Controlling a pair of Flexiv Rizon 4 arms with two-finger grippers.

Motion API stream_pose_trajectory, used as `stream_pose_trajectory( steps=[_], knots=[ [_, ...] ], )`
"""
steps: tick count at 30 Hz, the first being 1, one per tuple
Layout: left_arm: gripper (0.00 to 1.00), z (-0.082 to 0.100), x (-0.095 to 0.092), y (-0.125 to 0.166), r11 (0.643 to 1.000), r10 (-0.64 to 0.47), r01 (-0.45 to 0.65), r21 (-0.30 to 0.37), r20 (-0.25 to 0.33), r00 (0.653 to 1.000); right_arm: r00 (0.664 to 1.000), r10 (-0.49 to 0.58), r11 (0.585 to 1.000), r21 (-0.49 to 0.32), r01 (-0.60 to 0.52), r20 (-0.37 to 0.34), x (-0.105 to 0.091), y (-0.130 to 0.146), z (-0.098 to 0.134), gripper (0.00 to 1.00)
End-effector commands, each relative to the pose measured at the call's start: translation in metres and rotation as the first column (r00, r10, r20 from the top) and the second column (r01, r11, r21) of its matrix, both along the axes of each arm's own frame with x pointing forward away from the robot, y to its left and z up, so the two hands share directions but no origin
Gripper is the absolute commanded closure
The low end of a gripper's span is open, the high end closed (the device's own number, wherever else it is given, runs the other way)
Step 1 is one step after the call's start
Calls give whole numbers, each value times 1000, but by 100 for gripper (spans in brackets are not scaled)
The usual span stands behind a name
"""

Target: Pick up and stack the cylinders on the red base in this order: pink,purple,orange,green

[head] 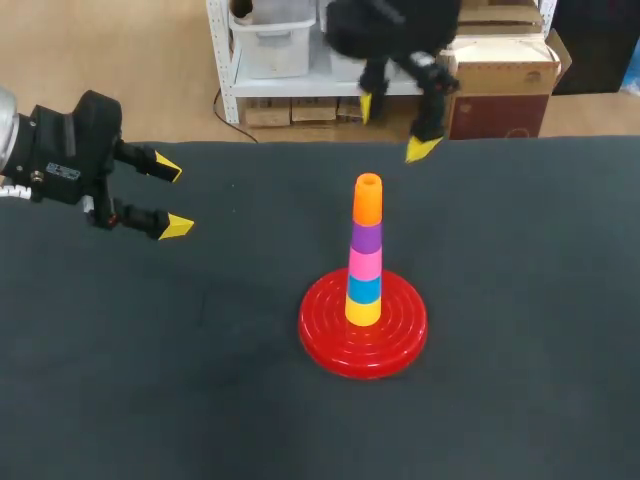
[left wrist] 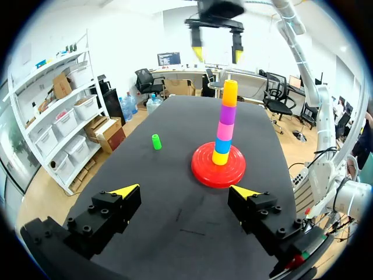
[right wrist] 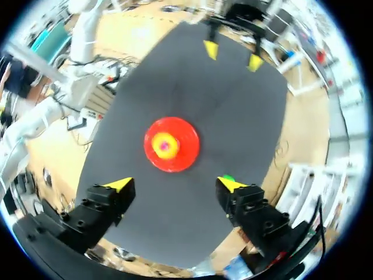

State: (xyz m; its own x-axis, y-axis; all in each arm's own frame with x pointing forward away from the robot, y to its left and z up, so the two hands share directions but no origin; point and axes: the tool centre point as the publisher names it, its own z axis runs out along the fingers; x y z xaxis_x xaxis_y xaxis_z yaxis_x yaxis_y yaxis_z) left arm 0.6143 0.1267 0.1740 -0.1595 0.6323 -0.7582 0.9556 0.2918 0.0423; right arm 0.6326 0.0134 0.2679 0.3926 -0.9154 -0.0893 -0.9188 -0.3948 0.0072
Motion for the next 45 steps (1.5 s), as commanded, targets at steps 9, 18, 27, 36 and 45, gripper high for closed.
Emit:
stream_pose_trajectory(
  steps=[9, 18, 27, 36, 45],
  knots=[
    [0, -2, 0, 1, 1000, -1, 1, -4, 5, 1000, 973, -220, 974, 46, 223, -70, 121, -2, -109, 0],
    [0, -2, 0, 1, 1000, -1, 1, -4, 5, 1000, 970, -229, 973, -18, 228, -76, 150, 13, -176, 0],
    [0, -2, 0, 1, 1000, -1, 1, -4, 5, 1000, 937, -334, 940, 40, 339, -99, 156, -4, -203, 0],
    [0, -2, 0, 1, 1000, -1, 1, -4, 5, 1000, 926, -362, 926, 69, 370, -104, 155, -12, -197, 0],
    [0, -2, 0, 1, 1000, -1, 1, -4, 5, 1000, 926, -362, 926, 69, 370, -104, 155, -12, -197, 0]
  ],
)
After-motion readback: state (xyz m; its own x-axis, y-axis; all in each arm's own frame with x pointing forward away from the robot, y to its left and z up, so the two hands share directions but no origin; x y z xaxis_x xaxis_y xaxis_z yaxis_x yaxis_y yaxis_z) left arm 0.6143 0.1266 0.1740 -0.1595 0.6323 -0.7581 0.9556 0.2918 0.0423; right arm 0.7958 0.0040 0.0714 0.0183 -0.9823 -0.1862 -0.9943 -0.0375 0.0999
